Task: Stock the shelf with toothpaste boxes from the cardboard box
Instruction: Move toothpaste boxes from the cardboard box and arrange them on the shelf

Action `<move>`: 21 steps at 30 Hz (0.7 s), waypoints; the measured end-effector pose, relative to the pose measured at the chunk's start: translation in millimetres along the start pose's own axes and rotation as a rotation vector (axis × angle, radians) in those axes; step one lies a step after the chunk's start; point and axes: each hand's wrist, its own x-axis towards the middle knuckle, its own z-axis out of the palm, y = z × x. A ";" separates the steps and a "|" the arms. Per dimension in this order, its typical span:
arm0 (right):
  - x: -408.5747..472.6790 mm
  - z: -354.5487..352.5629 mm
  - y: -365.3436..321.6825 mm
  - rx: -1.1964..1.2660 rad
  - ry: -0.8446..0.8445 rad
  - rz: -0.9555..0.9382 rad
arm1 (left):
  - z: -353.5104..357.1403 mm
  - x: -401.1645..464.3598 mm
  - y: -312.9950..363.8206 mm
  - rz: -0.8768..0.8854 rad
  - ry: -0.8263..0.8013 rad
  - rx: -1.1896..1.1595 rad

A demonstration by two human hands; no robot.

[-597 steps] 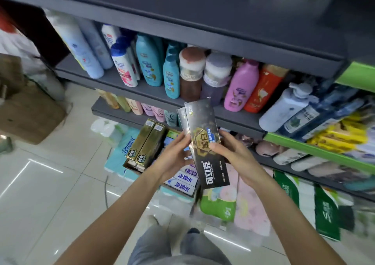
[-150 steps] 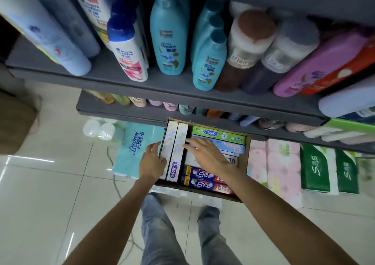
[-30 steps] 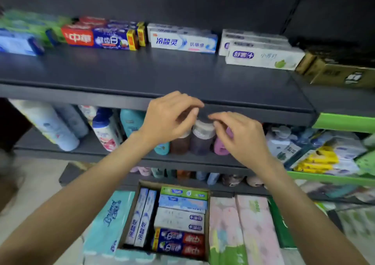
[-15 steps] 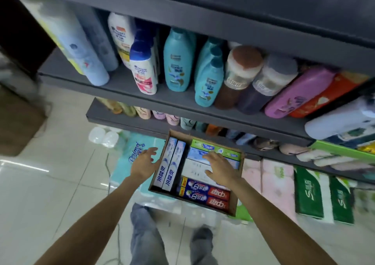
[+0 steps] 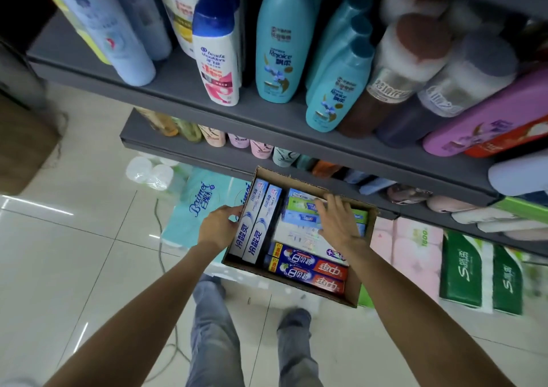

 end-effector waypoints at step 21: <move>-96.4 -98.1 -4.0 0.323 0.496 -0.387 | -54.0 -58.3 137.3 0.259 -0.573 0.019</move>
